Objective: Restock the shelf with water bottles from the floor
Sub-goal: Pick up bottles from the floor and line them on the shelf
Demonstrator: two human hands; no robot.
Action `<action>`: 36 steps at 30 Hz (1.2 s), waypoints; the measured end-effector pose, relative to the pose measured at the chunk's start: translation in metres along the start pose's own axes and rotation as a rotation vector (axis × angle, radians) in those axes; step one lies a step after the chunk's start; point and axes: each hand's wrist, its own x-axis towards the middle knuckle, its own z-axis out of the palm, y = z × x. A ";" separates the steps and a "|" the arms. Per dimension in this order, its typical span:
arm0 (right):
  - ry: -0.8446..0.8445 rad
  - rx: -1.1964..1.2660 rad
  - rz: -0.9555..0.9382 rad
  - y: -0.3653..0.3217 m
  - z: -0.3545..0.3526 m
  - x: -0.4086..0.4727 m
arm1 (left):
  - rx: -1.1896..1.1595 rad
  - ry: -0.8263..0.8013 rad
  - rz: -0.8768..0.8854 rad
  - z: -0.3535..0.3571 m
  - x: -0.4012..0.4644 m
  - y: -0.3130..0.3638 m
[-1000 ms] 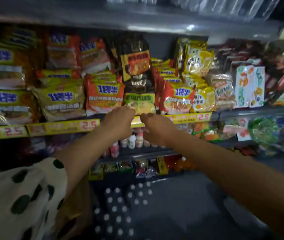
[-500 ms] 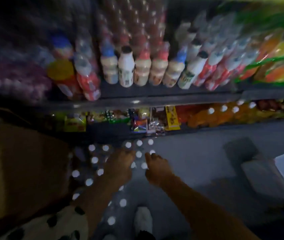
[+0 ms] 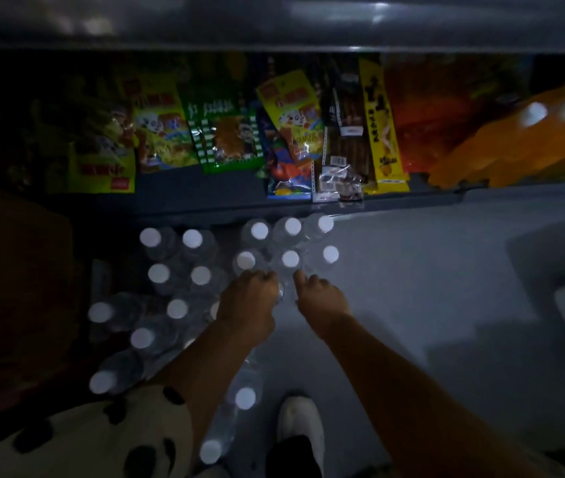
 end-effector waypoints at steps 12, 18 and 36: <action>0.019 -0.004 -0.245 0.004 -0.259 -0.194 | -0.222 -0.010 0.149 -0.164 -0.133 0.032; 0.242 0.002 -0.338 -0.019 -0.463 -0.350 | -0.362 0.133 0.320 -0.335 -0.255 0.066; 0.943 0.314 -0.393 -0.105 -0.795 -0.647 | -0.618 0.781 0.587 -0.625 -0.511 0.115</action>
